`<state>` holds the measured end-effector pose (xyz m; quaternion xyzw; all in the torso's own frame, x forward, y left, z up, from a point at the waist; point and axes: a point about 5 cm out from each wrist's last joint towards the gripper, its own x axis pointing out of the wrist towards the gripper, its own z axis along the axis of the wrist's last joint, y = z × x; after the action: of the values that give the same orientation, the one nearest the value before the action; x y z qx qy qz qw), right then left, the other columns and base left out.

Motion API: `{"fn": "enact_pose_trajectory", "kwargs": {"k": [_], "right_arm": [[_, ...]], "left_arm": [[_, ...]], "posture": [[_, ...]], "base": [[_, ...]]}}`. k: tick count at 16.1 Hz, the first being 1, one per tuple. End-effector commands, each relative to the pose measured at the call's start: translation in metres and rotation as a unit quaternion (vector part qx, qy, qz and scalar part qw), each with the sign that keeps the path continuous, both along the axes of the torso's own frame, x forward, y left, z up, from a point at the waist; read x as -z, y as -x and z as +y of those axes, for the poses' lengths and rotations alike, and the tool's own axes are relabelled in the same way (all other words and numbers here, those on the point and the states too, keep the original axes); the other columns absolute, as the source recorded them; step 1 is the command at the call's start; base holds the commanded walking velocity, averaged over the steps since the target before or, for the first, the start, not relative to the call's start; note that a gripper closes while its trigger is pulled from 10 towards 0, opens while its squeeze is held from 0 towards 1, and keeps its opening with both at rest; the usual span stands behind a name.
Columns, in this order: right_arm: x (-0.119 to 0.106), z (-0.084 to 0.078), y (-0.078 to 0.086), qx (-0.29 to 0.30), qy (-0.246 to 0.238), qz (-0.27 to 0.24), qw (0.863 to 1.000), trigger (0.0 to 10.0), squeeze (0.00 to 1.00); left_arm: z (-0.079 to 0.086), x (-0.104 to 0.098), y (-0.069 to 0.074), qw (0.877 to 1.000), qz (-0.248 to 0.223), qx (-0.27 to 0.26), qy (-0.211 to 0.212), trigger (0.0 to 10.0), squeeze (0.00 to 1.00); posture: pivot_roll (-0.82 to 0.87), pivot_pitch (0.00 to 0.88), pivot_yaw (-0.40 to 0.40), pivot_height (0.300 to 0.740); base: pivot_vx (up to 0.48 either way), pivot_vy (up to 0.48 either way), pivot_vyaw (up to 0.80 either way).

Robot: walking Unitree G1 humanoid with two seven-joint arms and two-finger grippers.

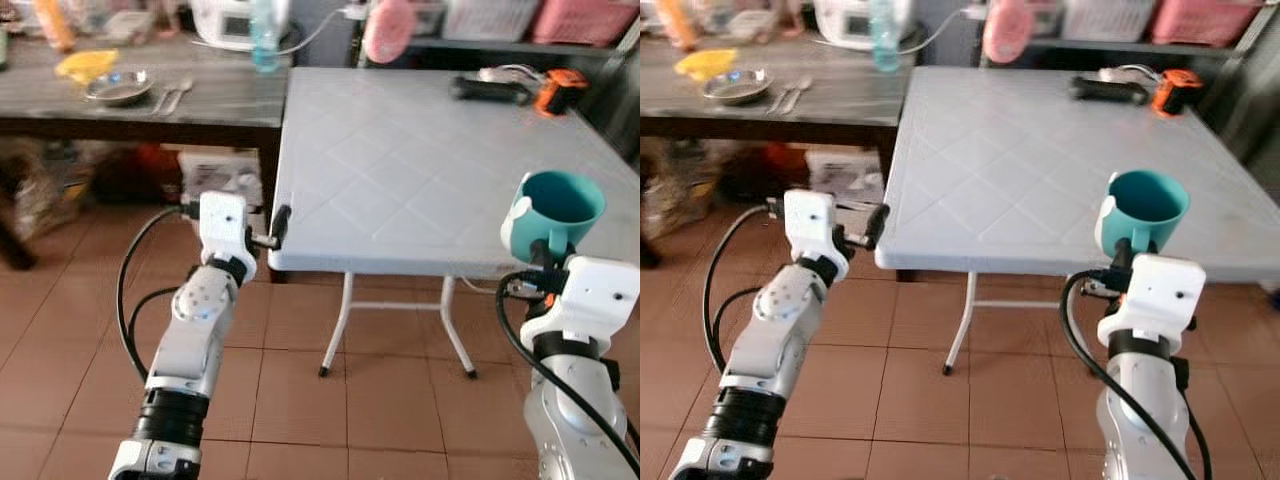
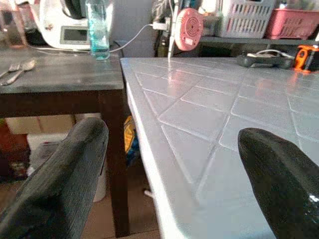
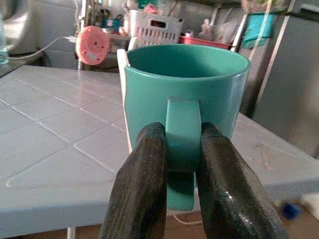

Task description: Setting the table

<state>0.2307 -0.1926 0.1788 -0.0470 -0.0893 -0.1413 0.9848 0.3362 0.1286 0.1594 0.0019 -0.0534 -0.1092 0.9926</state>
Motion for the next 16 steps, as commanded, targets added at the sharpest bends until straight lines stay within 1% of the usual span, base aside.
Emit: {"fn": "enact_pose_trajectory", "kwargs": {"k": [1,7,16], "right_arm": [[-0.0060,0.0033,-0.0004,-0.007,0.002,-0.016,1.000,10.0,0.00],[-0.0057,0.0031,-0.0003,-0.006,0.004,-0.017,1.000,10.0,0.00],[-0.0041,0.0021,-0.0019,-0.009,0.011,-0.015,1.000,10.0,0.00]], "left_arm": [[0.0066,0.0006,0.0002,1.000,0.000,-0.008,-0.004,10.0,0.00],[0.0042,-0.0001,-0.0002,1.000,-0.001,-0.006,-0.001,10.0,0.00],[0.0003,0.0017,0.0001,1.000,0.000,-0.005,0.003,10.0,0.00]], "posture": [[0.09,0.141,-0.036,0.740],[0.09,0.140,-0.035,0.740],[0.09,0.134,-0.045,0.740]], "base": [[0.000,0.386,0.00],[0.000,0.410,0.00],[0.000,0.480,0.00]]}}
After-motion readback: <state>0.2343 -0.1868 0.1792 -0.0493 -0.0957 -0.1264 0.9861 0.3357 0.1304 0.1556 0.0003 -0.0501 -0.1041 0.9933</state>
